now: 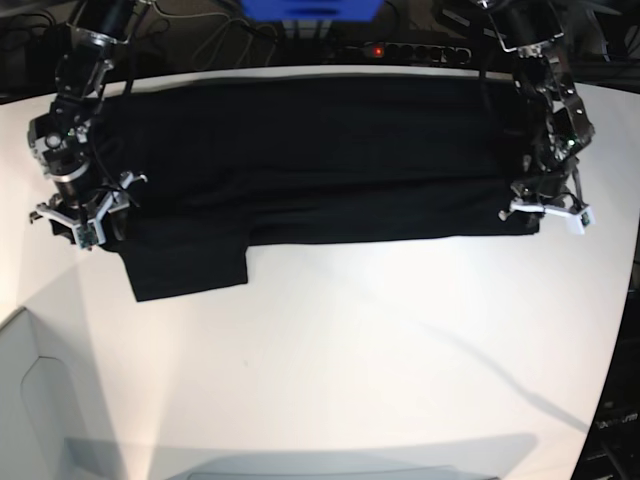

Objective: Fold the T-shirt properly

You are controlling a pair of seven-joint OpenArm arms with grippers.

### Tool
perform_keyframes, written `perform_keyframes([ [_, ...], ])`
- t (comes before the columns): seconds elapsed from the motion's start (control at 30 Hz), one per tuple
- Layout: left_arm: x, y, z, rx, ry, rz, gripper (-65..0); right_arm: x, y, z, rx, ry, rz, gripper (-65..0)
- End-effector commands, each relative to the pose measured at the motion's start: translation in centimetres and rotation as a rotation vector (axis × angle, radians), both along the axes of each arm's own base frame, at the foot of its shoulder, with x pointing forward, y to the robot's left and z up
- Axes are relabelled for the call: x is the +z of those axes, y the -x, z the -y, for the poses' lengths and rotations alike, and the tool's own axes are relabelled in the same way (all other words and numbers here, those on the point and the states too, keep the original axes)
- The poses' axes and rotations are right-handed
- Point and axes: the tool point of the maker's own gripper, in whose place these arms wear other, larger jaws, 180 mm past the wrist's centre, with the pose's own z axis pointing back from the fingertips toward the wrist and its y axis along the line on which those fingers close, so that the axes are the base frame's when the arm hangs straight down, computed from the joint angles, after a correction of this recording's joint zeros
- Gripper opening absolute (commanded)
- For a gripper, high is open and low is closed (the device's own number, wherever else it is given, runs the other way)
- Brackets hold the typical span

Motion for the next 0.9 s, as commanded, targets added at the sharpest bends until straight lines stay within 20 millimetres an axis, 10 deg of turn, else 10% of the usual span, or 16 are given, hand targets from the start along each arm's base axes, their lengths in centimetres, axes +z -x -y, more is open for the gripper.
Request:
perform_keyframes([
  [0.0, 1.7, -0.8, -0.5, 0.001, -0.025, 0.049, -65.0, 2.3, -1.5, 0.1, 0.019, 0.007, 0.077, -31.4],
  [0.3, 3.6, -0.8, -0.5, -0.016, -0.059, 0.090, -64.9, 3.1, -4.8, 0.1, 0.009, 0.001, 0.076, -29.3],
  [0.67, 4.6, -0.8, -0.2, -0.025, -0.076, 0.111, -64.9, -0.4, -9.7, 1.6, -0.020, 0.021, -0.204, -24.8],
  [0.87, 4.5, -0.7, -0.3, -0.025, -0.076, 0.106, -64.9, -2.4, -8.8, 2.8, -0.057, 0.028, -0.332, -24.8],
])
